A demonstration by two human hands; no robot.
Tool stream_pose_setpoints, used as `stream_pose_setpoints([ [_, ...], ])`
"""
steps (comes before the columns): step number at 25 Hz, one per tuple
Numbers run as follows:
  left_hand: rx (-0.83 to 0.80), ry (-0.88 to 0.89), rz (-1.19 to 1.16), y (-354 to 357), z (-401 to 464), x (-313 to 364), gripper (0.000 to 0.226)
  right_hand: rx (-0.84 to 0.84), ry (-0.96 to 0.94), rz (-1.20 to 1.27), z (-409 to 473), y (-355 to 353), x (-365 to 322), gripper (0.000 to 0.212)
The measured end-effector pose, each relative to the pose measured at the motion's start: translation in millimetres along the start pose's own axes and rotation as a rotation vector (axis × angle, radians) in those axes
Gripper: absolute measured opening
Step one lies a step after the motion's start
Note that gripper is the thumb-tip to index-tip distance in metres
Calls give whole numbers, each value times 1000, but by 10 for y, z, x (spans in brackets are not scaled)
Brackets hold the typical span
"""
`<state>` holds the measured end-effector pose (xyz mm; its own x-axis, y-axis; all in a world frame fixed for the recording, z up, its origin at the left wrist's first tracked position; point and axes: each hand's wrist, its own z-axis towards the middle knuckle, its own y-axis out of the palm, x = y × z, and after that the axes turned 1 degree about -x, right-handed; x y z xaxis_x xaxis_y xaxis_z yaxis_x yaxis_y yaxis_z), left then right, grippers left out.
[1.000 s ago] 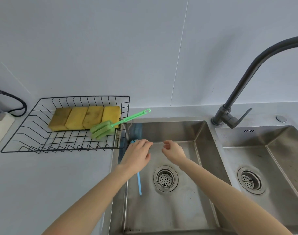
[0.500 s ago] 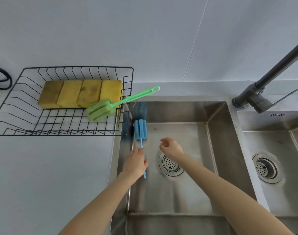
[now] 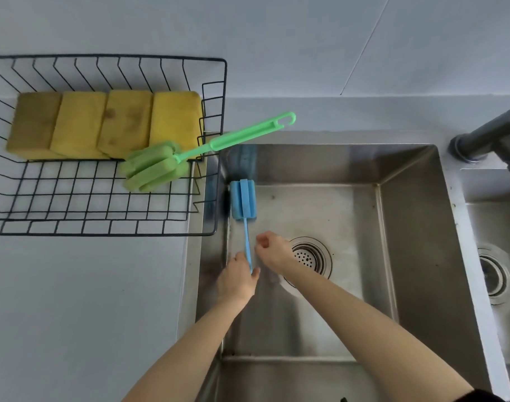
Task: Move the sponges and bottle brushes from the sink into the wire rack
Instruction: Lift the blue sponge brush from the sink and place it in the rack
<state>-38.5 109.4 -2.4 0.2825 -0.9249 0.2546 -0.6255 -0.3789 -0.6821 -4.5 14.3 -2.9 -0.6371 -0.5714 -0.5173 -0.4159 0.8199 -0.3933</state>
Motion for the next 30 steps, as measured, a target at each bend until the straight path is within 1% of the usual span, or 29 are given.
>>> stream_pose_setpoints([
  [5, 23, -8, -18, 66, 13, 30, 27, -26, 13, -3, 79, 96, -5, 37],
  [9, 27, 3, -72, 84, -24, 59, 25, -18, -5, -18, 47, 82, -4, 33],
  [14, -35, 123, -177, 81, -168, 92, 24, -4, -15, -17, -128, -70, 68, 30],
  [16, -53, 163, -206, 63, -251, 116, 23, 7, -28, 19, -233, -153, 132, 25],
  [19, -35, 217, -194, 37, -404, 157, 23, 38, -19, 72, -400, -294, 228, 16],
  [22, -16, 303, -204, -29, -549, 204, 19, 92, -36, -2, -571, -410, 298, 7],
  [23, 9, 338, -176, -78, -600, 222, 19, 114, -53, -43, -646, -446, 315, 7],
  [25, 94, 420, -41, -215, -689, 258, 24, 129, -89, -118, -799, -522, 331, 11],
  [27, 226, 507, 92, -373, -770, 285, 35, 108, -119, -189, -940, -597, 337, 16],
  [30, 463, 664, 140, -605, -888, 338, 42, 123, -181, -285, -1127, -704, 316, 31],
])
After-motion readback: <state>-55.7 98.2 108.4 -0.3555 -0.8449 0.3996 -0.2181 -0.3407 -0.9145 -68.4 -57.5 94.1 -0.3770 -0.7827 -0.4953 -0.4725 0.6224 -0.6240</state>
